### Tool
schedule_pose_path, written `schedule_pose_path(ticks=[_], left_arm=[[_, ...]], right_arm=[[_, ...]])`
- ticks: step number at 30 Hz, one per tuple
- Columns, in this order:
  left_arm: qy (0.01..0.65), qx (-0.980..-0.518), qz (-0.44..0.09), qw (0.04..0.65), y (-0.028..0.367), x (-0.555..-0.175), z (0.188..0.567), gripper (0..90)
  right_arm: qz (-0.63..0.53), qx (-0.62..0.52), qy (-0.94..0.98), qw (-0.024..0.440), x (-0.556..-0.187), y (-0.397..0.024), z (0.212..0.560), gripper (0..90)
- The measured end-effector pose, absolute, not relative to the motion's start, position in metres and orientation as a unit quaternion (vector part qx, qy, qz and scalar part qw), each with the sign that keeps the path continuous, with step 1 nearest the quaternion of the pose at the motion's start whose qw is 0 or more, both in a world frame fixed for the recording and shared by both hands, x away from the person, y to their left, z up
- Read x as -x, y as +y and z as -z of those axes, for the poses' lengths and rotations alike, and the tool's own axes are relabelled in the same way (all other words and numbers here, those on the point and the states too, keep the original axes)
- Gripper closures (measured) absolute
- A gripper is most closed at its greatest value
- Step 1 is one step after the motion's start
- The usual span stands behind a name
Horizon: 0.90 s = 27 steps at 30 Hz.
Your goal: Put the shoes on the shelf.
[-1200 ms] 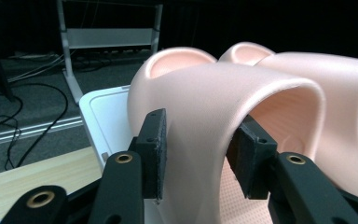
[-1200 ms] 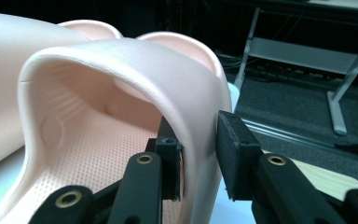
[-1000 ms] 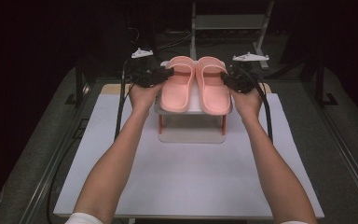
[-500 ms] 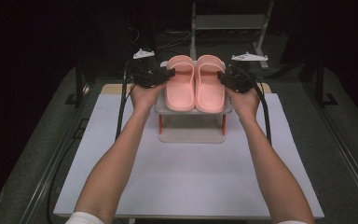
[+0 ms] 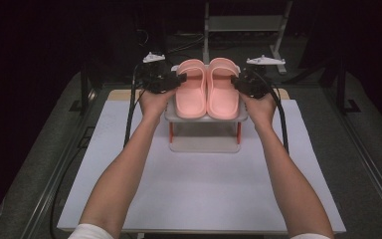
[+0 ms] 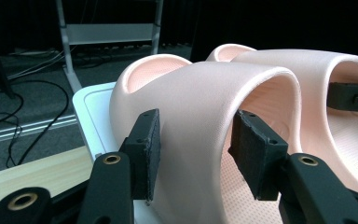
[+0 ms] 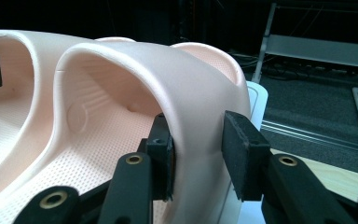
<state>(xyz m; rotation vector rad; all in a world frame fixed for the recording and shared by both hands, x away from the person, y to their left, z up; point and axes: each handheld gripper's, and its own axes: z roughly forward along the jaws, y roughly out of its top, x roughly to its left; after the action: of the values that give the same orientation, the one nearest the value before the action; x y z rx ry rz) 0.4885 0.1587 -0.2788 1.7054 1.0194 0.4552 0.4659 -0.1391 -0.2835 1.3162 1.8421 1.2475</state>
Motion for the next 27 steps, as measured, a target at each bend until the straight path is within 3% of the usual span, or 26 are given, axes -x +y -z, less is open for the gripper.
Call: schedule_pose_path(ticks=[27], left_arm=[[0.429, -0.714, -0.195, 0.518, 0.1604, -0.4952, 0.2775, 52.0]], right_arm=[[-0.456, -0.488, 0.692, 0.275, -0.4749, -0.1327, 0.2809, 60.8]])
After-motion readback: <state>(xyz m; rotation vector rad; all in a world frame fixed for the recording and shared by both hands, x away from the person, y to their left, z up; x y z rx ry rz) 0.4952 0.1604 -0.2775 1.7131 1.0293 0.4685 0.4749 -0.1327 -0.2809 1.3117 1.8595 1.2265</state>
